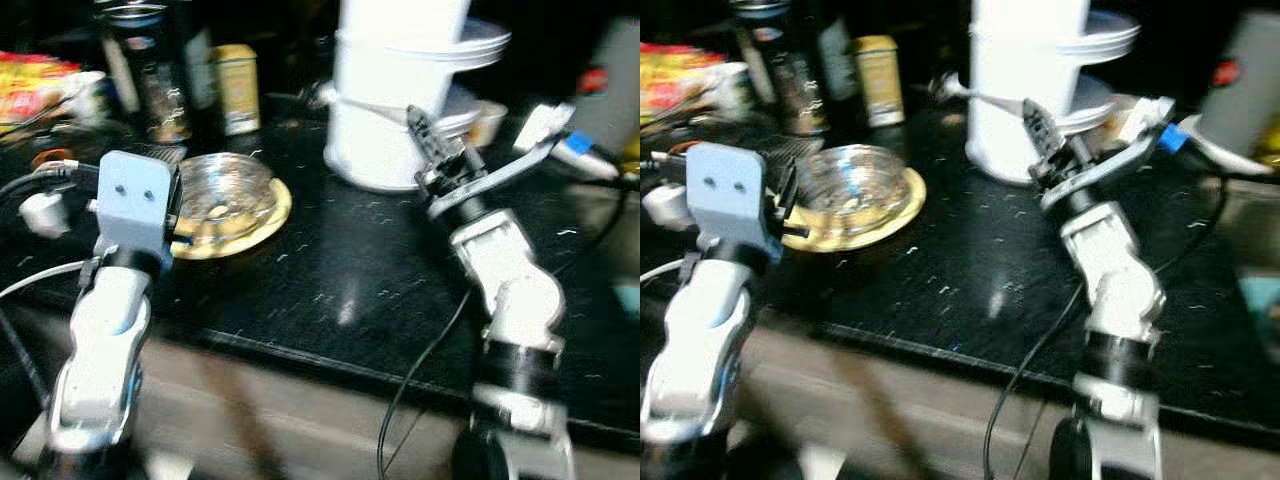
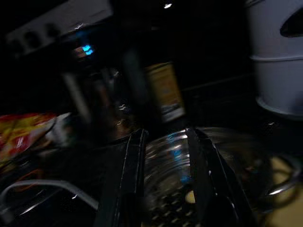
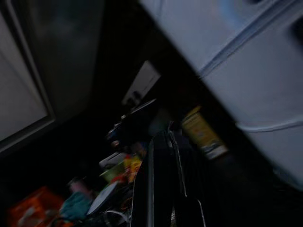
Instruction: Kitchen organization
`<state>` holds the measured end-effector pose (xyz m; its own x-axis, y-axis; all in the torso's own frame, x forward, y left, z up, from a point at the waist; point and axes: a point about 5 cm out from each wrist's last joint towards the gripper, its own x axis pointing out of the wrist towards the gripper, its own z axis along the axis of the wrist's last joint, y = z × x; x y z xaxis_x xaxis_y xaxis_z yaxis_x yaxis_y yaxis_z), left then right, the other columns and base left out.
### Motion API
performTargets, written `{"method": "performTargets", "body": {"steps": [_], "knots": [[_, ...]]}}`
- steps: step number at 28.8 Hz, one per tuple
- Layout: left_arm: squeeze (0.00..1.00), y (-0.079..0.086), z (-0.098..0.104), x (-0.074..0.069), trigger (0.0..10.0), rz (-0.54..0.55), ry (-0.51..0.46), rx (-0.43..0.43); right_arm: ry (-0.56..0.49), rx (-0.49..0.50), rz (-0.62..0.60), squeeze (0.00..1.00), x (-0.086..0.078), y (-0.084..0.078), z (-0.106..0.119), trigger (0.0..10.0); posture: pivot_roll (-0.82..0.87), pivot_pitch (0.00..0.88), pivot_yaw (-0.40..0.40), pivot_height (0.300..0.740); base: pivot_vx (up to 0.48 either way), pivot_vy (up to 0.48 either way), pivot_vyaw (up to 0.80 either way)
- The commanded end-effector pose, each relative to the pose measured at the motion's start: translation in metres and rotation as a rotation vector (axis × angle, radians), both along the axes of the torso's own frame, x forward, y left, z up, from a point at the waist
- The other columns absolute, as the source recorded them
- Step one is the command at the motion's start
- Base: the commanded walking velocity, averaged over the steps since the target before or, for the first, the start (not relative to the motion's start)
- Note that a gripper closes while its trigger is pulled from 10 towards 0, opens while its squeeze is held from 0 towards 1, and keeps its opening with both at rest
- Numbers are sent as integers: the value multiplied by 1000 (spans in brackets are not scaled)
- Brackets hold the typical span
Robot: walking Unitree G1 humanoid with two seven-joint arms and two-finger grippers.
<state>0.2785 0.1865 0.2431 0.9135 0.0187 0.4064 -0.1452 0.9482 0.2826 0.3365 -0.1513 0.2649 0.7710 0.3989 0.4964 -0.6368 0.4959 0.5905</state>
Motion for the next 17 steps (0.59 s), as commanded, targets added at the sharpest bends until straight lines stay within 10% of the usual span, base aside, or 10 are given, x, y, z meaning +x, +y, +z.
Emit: {"method": "performTargets", "body": {"steps": [1,6,7,8,12,13,15,16,17], "knots": [[0,2,1,2,10000,-15,-2,22,5,-5,56,0,-4,7,-1,0,48,0,-16,740,0,0,-800],[0,0,0,3,10000,-48,2,24,3,-43,75,0,-6,12,0,0,48,0,-17,740,0,0,-640],[0,-1,-3,3,10000,-63,17,13,-8,-69,82,0,-7,15,0,1569,50,0,-19,740,0,0,0],[1000,-1,-6,2,10000,-68,32,6,-11,-76,91,0,-8,17,1,2314,49,0,-18,740,0,0,0],[1000,-1,-10,1,10000,-70,46,-6,-8,-86,116,0,-11,21,0,3529,47,0,-21,740,0,0,0],[1000,-2,-11,1,10000,-75,50,-12,-9,-99,123,0,-12,23,0,8078,46,0,-24,740,0,0,0],[1000,-5,-14,0,10000,-79,64,-14,-9,-117,137,0,-13,25,-1,10000,45,0,-24,740,0,0,0],[322,-6,-15,0,10000,-79,74,-12,-9,-127,142,0,-14,26,-1,10000,45,0,-24,740,0,0,0],[322,-7,-16,-1,10000,-78,79,-10,-8,-131,144,0,-14,27,-1,10000,46,0,-25,740,0,0,0]]}}
